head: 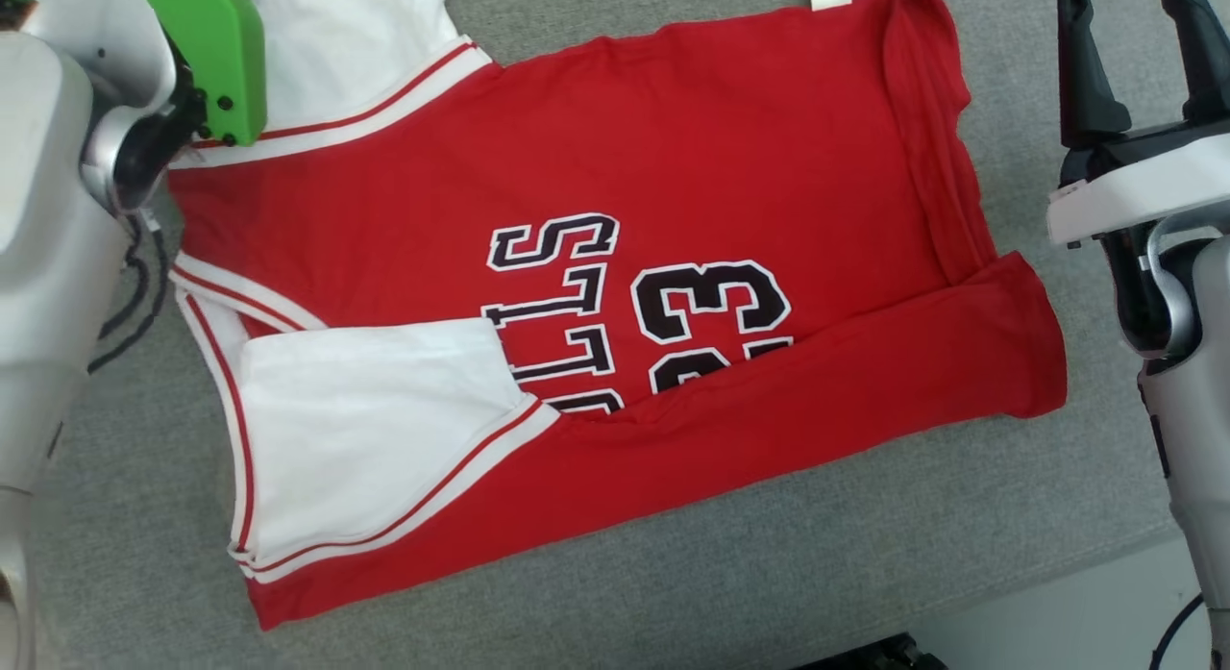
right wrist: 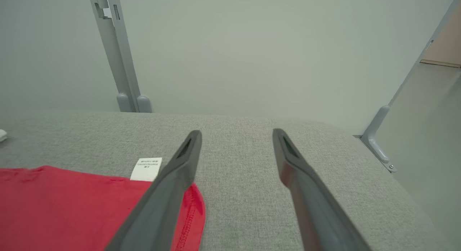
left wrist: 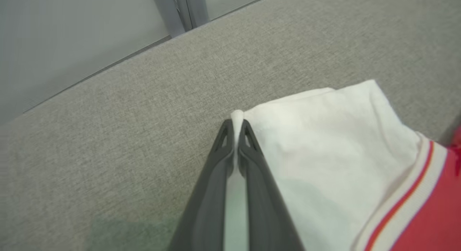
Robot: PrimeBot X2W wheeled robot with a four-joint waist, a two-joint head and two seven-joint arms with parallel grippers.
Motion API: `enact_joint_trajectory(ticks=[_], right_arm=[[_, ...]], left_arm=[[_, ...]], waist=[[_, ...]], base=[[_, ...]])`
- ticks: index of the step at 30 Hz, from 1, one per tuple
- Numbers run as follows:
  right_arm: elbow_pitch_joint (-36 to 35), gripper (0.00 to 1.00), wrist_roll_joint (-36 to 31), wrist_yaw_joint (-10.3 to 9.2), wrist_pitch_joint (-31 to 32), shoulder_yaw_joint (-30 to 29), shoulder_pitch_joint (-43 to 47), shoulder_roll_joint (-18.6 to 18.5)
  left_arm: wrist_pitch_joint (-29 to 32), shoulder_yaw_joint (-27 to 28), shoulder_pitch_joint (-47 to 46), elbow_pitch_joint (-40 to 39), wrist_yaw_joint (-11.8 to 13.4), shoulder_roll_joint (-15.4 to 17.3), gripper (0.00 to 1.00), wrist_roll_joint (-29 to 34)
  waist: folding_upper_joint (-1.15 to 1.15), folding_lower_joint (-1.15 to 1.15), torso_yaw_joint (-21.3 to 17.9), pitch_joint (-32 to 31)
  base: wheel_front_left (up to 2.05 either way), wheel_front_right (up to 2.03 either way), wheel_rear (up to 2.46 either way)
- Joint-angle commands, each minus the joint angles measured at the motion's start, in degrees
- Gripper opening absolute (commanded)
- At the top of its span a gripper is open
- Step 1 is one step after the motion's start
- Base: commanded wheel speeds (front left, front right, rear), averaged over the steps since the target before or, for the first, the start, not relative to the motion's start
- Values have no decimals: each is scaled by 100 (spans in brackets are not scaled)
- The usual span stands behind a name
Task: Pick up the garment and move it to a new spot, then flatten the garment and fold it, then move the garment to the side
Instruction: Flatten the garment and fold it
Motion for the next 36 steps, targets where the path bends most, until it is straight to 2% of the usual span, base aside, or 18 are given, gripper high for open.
enact_joint_trajectory(ticks=[1,9,17,20,28,36], right_arm=[[31,100,26,-11,114,32,-67,-110],[479,100,296,-11,892,480,-181,-676],[1511,100,274,-11,1458,1305,-586,-1112],[1899,100,254,-11,1575,1489,-812,-1235],[2829,100,445,-11,1553,1646,-1211,-1201],[3293,100,694,-11,1426,1822,-1407,-1075]], left_arm=[[-198,-51,150,-134,7,-111,0,-150],[-981,-441,576,-756,8,-254,0,-511],[-1330,-626,894,-1037,8,-370,0,-720],[-1367,-676,906,-1040,8,-439,0,-786],[-1432,-823,814,-983,8,-416,0,-898],[-1444,-931,692,-908,8,-365,0,-971]], waist=[[0,-1,384,-324],[0,-1,1148,-754],[0,-1,1536,-842],[0,-1,1600,-794],[0,-1,1552,-755],[0,-1,1414,-758]], base=[[0,0,0],[0,0,0],[0,0,0],[0,0,0],[0,0,0],[0,0,0]])
